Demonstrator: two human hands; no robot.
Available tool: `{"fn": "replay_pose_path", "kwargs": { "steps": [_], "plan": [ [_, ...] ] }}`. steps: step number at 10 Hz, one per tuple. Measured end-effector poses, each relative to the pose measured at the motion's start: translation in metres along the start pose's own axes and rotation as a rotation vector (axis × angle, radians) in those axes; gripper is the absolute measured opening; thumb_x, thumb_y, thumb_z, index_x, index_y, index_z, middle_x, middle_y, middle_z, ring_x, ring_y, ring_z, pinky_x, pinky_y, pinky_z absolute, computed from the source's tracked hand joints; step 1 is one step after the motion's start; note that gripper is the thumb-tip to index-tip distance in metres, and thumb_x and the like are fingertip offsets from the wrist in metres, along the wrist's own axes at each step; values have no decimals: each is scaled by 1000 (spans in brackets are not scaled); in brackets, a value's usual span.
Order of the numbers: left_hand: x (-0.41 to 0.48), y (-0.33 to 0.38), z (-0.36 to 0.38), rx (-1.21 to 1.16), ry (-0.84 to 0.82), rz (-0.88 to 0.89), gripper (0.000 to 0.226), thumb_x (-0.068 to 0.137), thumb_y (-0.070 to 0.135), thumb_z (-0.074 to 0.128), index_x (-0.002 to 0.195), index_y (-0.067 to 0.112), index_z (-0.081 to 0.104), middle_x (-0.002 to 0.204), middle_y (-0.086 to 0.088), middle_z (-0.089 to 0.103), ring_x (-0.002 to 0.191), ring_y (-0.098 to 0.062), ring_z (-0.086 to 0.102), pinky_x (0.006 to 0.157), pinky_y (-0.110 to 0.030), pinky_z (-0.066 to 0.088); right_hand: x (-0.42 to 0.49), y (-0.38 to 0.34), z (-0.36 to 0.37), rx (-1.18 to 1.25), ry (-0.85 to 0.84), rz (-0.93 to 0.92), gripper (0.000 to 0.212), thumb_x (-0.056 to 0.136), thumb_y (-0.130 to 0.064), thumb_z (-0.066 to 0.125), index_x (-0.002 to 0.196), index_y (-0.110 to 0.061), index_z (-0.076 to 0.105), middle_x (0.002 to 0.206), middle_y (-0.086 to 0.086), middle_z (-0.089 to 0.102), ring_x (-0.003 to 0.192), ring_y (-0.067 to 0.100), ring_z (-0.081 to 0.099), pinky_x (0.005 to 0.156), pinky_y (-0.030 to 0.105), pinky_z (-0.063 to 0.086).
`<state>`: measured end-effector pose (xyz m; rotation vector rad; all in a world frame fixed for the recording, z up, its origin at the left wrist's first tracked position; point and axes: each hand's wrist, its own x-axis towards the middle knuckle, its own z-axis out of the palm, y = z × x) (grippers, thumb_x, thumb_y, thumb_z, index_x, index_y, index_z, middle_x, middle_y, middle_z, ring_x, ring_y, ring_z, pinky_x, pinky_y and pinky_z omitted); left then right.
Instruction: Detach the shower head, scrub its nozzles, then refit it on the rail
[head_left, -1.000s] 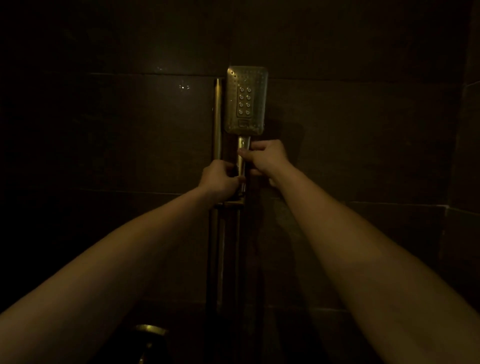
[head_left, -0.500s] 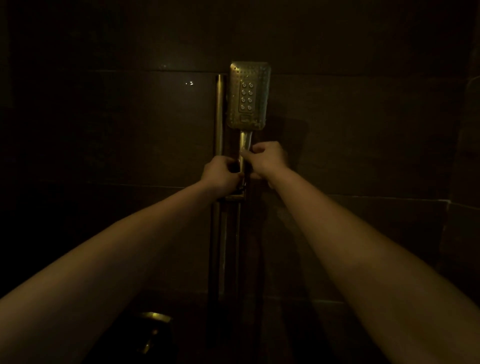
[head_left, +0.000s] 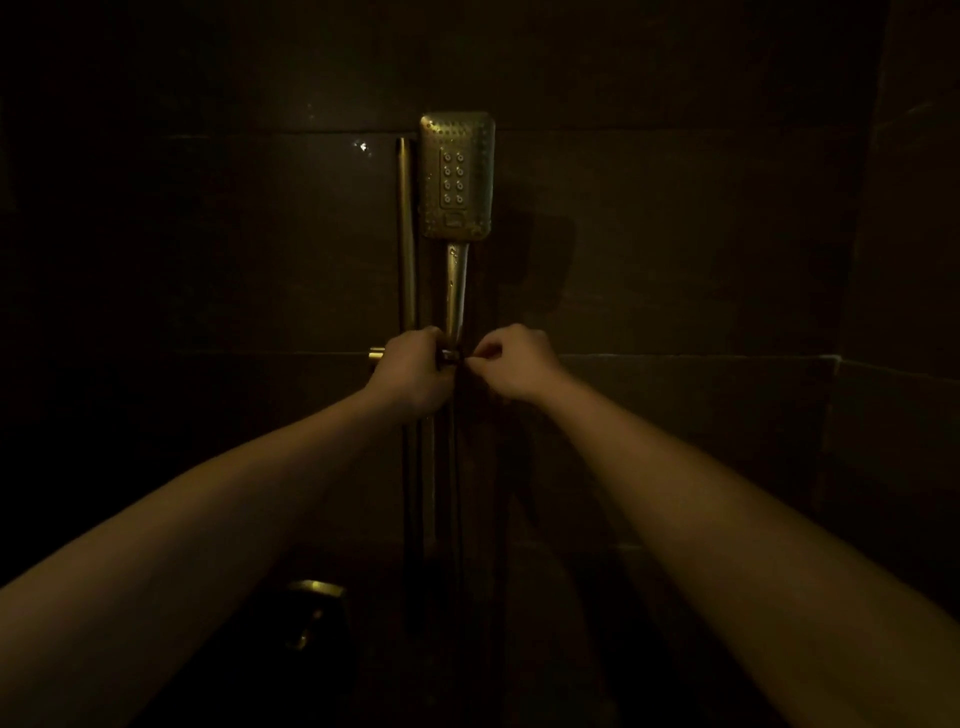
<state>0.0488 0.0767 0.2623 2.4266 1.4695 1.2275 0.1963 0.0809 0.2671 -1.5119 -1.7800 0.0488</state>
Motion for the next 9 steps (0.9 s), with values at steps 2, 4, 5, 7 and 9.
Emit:
{"fn": "replay_pose_path", "kwargs": {
  "steps": [2, 4, 5, 7, 9],
  "plan": [
    [-65, -10, -7, 155, -285, -89, 30, 93, 28, 59, 120, 15, 56, 119, -11, 60, 106, -29, 60, 85, -38, 52, -67, -6, 4, -128, -171, 17, 28, 93, -36, 61, 113, -18, 67, 114, 5, 63, 101, 16, 56, 77, 27, 41],
    [-150, -43, -7, 282, -432, -84, 41, 93, 51, 49, 125, 26, 50, 114, -3, 57, 101, -24, 58, 86, -44, 52, -140, -14, 40, -250, -356, 159, 51, 95, -51, 49, 136, -21, 50, 134, 6, 53, 117, 22, 53, 89, 35, 45],
    [-204, -58, 0, 352, -517, -116, 49, 94, 59, 40, 126, 23, 50, 122, -7, 57, 111, -29, 56, 94, -49, 48, -192, -18, 75, -367, -389, 272, 67, 92, -64, 38, 147, -25, 37, 151, 8, 40, 137, 32, 39, 109, 51, 35],
    [-290, -80, 8, 513, -576, -107, 64, 93, 66, 30, 138, 22, 43, 142, -12, 48, 129, -35, 45, 103, -57, 38, -306, -27, 109, -468, -556, 418, 69, 94, -66, 26, 154, -36, 8, 163, 9, 14, 147, 38, 14, 114, 61, 14],
    [-324, -75, -3, 548, -601, -140, 77, 92, 71, 21, 153, 24, 22, 162, -12, 19, 144, -41, 23, 110, -63, 25, -360, -26, 105, -447, -582, 494, 71, 94, -67, 23, 154, -37, 4, 164, 8, 9, 148, 38, 12, 114, 60, 12]
  ]
}}
